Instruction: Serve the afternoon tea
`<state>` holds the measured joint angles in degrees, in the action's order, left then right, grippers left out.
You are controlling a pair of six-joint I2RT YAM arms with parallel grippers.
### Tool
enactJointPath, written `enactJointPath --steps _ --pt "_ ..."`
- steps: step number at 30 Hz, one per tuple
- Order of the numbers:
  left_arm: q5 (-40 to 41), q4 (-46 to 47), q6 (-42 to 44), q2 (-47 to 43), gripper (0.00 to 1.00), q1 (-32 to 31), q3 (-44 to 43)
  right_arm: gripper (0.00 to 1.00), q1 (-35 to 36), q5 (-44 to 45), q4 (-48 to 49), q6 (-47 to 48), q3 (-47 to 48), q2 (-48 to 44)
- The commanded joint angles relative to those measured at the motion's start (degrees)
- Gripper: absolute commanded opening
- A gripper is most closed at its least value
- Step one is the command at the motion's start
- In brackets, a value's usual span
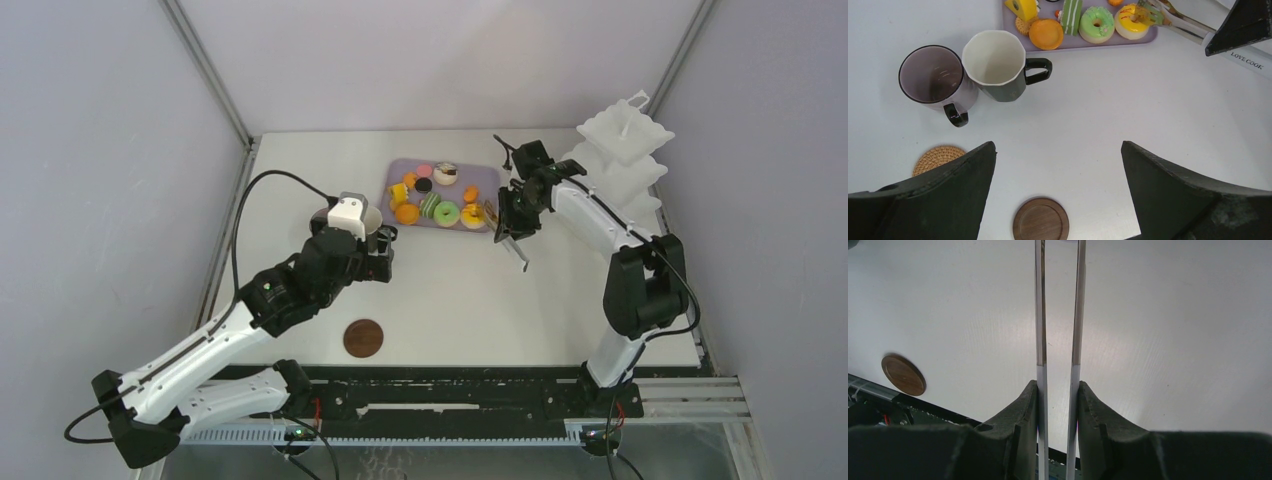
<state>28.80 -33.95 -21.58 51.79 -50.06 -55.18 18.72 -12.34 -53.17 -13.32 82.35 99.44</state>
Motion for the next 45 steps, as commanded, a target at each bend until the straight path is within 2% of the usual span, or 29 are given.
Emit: enactJointPath --steps 1,10,17,25,28,31,36,45 --pt "-0.1 1.9 -0.1 0.4 1.00 0.4 -0.7 0.00 -0.5 0.0 0.5 -0.5 2.8 -6.3" --pt "-0.6 2.6 0.2 0.9 1.00 0.5 -1.7 0.00 -0.4 1.1 -0.6 -2.0 2.6 -13.4" --pt "-1.8 2.8 0.9 1.3 1.00 1.0 -3.2 0.00 -2.5 3.0 -3.2 -3.7 1.4 -22.7" --pt "-4.9 5.0 1.3 3.3 1.00 2.2 -5.0 0.00 -13.7 1.9 -5.3 -4.1 -7.3 -36.7" --pt "-10.6 4.5 0.9 7.1 1.00 4.3 -10.1 0.00 -17.8 0.8 -7.3 -3.1 -9.1 -39.4" --pt "-11.6 3.9 2.2 10.4 1.00 4.6 -14.9 0.00 -20.1 0.7 -7.8 -3.0 -10.9 -41.7" --pt "-14.4 5.4 1.9 12.3 1.00 4.9 -17.4 0.00 -23.7 -0.2 -5.5 -4.2 -11.5 -42.4" --pt "-15.0 5.9 1.2 11.5 1.00 5.5 -15.4 0.00 -24.4 2.4 3.1 -10.1 -11.5 -35.9"
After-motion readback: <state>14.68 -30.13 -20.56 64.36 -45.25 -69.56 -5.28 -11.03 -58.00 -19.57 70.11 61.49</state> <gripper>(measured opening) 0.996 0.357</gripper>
